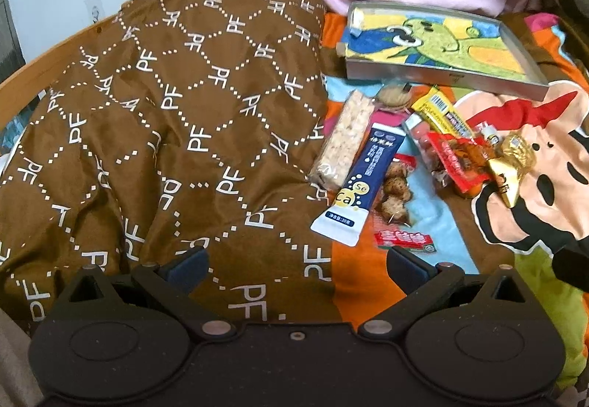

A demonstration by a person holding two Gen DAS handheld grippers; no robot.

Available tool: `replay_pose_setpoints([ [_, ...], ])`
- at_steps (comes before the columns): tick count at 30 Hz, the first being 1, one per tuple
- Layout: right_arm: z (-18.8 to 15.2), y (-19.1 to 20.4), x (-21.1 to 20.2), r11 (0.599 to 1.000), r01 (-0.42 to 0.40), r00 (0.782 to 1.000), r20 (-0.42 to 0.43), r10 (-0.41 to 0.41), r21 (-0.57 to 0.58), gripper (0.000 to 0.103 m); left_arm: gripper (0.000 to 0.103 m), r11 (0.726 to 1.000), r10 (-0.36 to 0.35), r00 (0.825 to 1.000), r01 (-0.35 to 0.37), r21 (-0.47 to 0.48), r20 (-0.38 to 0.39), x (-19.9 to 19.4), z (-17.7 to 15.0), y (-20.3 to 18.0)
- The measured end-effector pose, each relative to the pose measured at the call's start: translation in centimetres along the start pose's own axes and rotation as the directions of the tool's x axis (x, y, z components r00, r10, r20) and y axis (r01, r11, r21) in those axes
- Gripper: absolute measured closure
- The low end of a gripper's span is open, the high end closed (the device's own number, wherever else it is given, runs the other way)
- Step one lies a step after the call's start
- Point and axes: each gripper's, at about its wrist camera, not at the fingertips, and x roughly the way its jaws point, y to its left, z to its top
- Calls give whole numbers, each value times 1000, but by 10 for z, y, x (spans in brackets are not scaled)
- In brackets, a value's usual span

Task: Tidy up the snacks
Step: 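Move the left tool toward the blue milk-powder stick while the right tool approaches the quail-egg pack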

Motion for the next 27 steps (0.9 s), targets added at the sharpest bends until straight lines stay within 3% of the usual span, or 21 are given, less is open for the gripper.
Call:
replay_pose_setpoints([
  [10, 0, -5, 29, 1000, 2, 1000, -20, -2, 7, 0, 1, 999, 20, 998, -18, 40, -51, 27, 20, 1],
  [27, 2, 3, 85, 1000, -24, 994, -107, 24, 3, 0, 1, 977, -64, 996, 75, 201, -64, 84, 46, -3],
])
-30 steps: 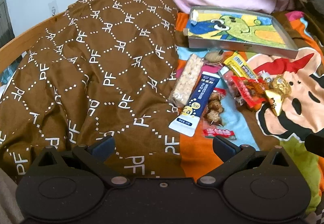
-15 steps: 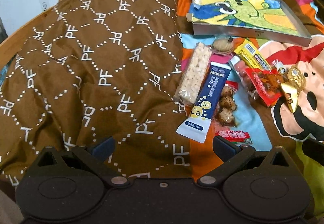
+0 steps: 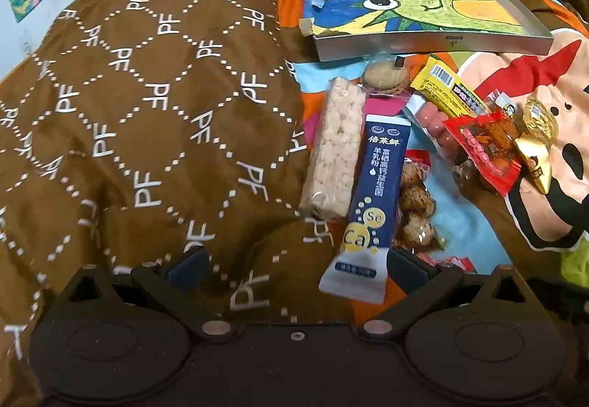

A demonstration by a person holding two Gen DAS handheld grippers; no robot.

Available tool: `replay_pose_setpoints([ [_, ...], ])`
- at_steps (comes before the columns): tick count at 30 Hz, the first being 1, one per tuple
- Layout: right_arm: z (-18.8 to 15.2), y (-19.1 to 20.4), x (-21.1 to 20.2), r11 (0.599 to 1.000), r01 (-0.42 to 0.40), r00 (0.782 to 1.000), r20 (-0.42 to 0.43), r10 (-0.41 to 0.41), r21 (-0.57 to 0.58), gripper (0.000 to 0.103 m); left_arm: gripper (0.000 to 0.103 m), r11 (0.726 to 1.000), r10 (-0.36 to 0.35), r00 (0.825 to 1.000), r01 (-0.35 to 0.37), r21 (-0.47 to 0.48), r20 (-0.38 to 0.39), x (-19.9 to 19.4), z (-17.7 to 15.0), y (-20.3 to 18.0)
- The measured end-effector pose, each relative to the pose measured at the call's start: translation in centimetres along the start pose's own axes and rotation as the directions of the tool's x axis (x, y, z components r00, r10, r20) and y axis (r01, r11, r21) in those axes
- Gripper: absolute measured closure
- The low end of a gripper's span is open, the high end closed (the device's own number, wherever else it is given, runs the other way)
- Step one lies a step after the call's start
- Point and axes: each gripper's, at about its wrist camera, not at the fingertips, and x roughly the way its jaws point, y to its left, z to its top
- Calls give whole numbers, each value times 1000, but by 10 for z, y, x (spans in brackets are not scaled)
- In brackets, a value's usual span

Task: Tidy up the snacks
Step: 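Move the left tool toward the blue milk-powder stick while the right tool approaches the quail-egg pack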

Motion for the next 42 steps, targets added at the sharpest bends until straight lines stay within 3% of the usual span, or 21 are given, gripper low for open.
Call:
replay_pose_setpoints([
  [15, 3, 12, 27, 1000, -7, 999, -45, 6, -21, 0, 1, 988, -157, 987, 157, -17, -44, 36, 14, 4],
  [25, 2, 27, 49, 999, -3, 999, -48, 1, -52, 0, 1, 979, -204, 978, 203, -13, -53, 43, 17, 7],
  [42, 6, 46, 70, 996, -17, 1000, -22, 15, -88, 0, 1, 977, -212, 975, 213, -5, -60, 48, 17, 10],
])
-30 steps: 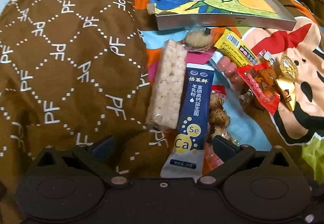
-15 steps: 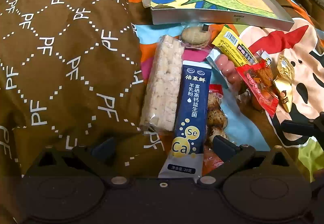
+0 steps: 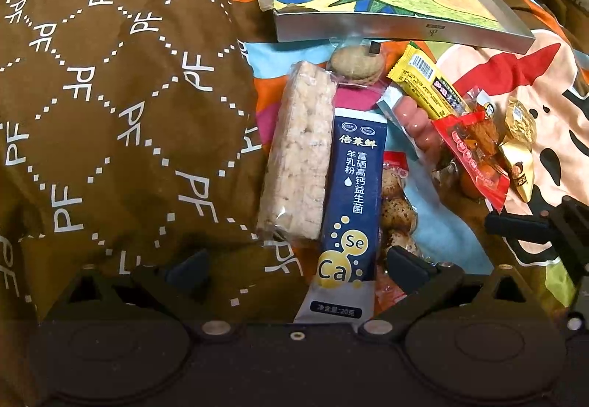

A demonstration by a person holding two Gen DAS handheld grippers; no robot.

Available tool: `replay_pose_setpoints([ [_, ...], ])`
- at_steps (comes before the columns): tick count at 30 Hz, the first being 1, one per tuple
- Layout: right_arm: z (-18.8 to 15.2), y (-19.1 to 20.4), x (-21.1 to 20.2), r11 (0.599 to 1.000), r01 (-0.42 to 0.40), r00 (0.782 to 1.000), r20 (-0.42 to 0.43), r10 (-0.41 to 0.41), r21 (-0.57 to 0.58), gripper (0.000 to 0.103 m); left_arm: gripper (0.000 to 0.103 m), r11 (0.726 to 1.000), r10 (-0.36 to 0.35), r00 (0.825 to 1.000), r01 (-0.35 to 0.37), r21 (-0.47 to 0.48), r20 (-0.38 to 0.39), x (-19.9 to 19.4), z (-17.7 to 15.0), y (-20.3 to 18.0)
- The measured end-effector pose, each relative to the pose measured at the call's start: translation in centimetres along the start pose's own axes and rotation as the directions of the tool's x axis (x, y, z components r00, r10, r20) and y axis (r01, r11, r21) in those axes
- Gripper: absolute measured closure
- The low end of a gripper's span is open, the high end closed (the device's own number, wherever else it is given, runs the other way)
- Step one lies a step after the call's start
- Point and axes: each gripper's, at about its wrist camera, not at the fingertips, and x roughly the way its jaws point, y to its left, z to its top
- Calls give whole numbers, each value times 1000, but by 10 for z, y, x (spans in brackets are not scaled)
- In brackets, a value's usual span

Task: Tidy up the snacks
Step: 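Move the left tool toward the blue milk-powder stick while the right tool approaches the quail-egg pack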

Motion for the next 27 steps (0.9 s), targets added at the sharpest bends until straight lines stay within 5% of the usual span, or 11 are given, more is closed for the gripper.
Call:
replay_pose_setpoints([
  [11, -5, -15, 8, 974, 225, 974, -41, -224, 32, 0, 1, 1000, -1, 1000, 1, 0, -5, 1, 0, 0],
  [20, 2, 8, 1, 999, 43, 999, 34, -42, -11, 1, 2, 999, -24, 1000, 23, -37, -13, -2, 2, 7],
  [27, 11, 17, 29, 997, 69, 998, -6, -68, 32, 1, 4, 999, -26, 1000, 26, -19, -17, -1, 1, 6],
])
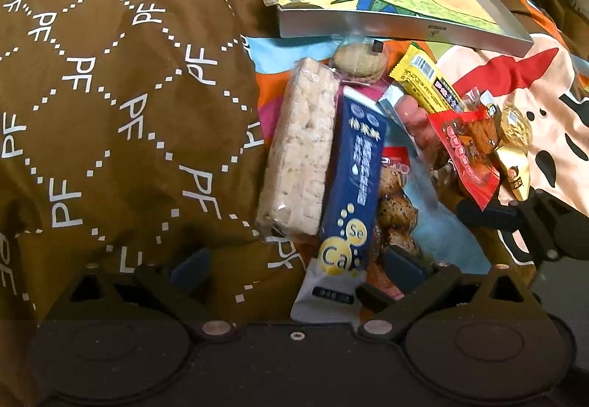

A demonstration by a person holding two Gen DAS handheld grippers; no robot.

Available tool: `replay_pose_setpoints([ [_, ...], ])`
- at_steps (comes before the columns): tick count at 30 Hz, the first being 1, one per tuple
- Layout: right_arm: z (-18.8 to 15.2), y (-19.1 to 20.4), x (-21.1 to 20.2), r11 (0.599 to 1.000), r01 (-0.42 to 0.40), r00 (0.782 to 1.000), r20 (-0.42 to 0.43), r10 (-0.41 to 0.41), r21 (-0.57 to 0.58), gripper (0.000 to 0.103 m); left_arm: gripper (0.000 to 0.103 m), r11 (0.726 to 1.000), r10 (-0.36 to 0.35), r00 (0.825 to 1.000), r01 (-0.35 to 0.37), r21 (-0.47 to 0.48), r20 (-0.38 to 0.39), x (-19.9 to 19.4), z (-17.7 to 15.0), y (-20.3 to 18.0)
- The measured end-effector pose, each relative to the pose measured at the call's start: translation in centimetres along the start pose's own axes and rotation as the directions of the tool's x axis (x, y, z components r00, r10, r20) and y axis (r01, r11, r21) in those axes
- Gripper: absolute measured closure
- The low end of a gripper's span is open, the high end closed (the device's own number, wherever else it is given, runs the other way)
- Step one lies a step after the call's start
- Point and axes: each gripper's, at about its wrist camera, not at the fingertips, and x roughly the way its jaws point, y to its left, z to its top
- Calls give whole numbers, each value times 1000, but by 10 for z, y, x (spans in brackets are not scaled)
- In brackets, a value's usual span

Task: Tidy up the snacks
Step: 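Move the left tool toward the blue milk-powder stick while the right tool approaches the quail-egg pack, then close the left tool on the blue stick while the right tool grasps the quail-egg pack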

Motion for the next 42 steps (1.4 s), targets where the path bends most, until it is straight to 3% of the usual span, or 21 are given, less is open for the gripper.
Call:
replay_pose_setpoints([
  [2, -2, -2, 2, 999, 46, 999, -15, -45, 2, 7, 7, 1000, -1, 1000, 1, 2, -5, 1, 0, 0],
  [9, -13, -21, -13, 987, 161, 987, -12, -161, 6, 6, 11, 1000, -4, 1000, 4, 12, -7, 2, 0, -4],
  [12, -18, -27, -20, 976, 217, 976, -10, -217, 8, 9, 18, 1000, 6, 1000, -6, 21, -1, 2, -1, -7],
  [17, -15, -23, -18, 992, 125, 992, -3, -125, -30, 21, 29, 997, 2, 1000, -2, 73, 5, 2, -4, -18],
  [24, -7, -27, -3, 994, -11, 1000, -4, 11, -111, 24, 47, 994, -31, 1000, 30, 102, 4, 9, -3, -21],
  [27, -7, -30, -3, 993, -29, 1000, -7, 29, -111, 34, 50, 993, -39, 999, 39, 115, 1, 13, -3, -19],
  [30, -10, -30, -7, 993, -50, 999, -3, 49, -108, 44, 64, 989, -51, 999, 51, 136, -3, 14, -4, -22],
  [33, -11, -30, -11, 993, -54, 999, -11, 54, -107, 52, 64, 988, -59, 998, 59, 143, -6, 12, -5, -23],
  [36, -15, -34, -19, 994, -55, 998, -36, 52, -92, 60, 64, 988, -107, 994, 110, 109, -33, 5, -6, -20],
  [39, -19, -39, -30, 994, -61, 997, -47, 57, -86, 59, 63, 984, -153, 987, 157, 80, -50, -1, -10, -19],
  [42, -18, -42, -31, 994, -81, 996, -35, 79, -76, 44, 60, 986, -131, 990, 135, 102, -42, 0, -10, -22],
])
